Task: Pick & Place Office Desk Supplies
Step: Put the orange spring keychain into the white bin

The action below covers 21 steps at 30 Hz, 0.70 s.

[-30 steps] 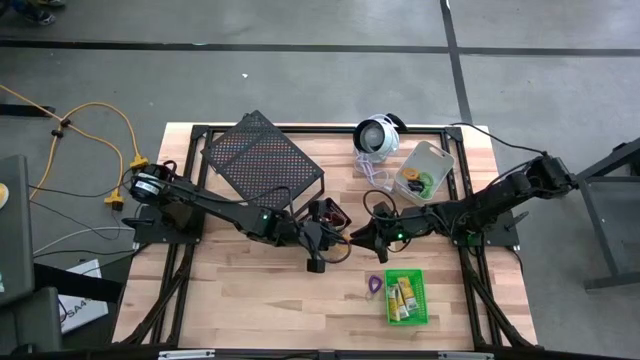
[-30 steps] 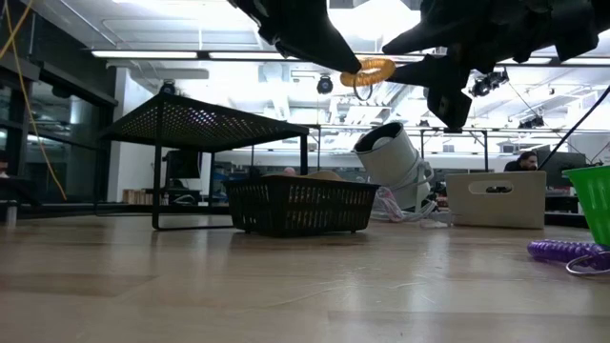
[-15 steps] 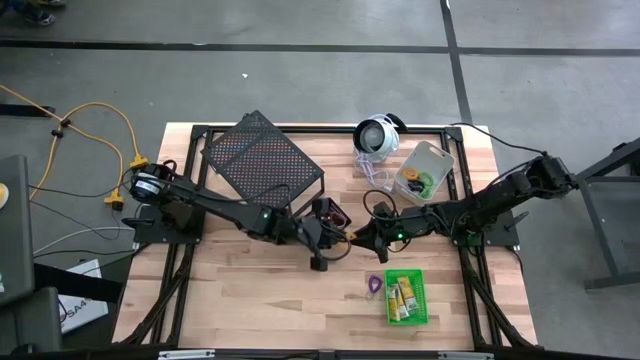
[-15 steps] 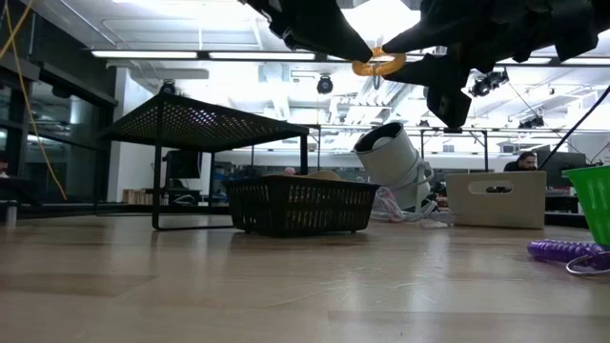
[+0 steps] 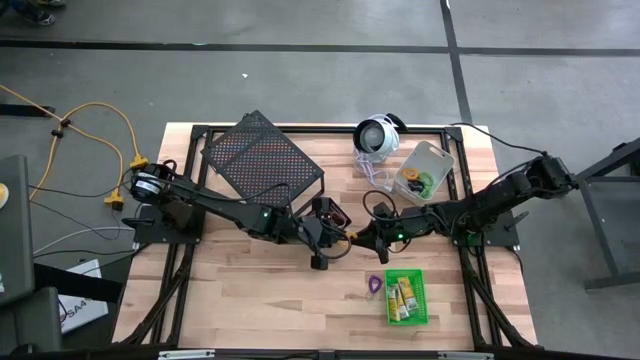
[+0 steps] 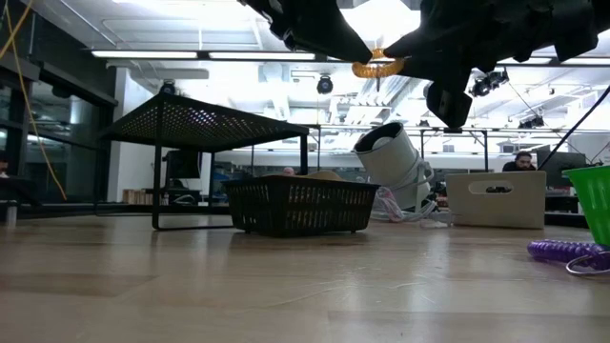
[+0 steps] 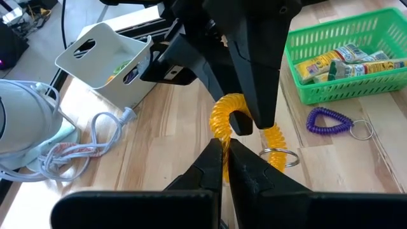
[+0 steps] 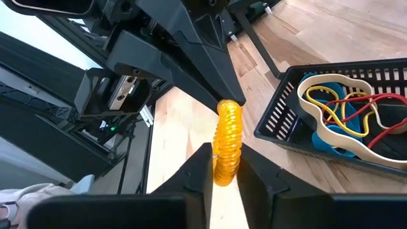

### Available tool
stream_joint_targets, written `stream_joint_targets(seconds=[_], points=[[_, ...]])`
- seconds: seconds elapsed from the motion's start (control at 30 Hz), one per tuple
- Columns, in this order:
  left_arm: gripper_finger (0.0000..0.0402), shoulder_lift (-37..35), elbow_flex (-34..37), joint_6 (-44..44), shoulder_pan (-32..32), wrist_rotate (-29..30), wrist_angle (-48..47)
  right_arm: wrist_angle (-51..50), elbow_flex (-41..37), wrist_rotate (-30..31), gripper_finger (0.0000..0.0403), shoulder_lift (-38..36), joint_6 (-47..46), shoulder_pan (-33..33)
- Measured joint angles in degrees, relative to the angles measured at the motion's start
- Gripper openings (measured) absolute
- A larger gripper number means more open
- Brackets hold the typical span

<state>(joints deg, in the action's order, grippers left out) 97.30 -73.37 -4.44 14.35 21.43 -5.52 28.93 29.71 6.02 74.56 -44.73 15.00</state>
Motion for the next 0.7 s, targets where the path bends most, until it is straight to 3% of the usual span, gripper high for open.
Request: stream_joint_targets(seconds=[0.17,0.7], points=[[0.0006,0.00,-0.01,0.10,0.00,0.00,0.00,-0.02,0.00,0.00,0.0028,0.00,0.00,0.00],[0.0017,0.00,-0.01,0.12,0.00,-0.74,-0.07,-0.04,0.00,0.00,0.0029,0.00,-0.02,0.00]])
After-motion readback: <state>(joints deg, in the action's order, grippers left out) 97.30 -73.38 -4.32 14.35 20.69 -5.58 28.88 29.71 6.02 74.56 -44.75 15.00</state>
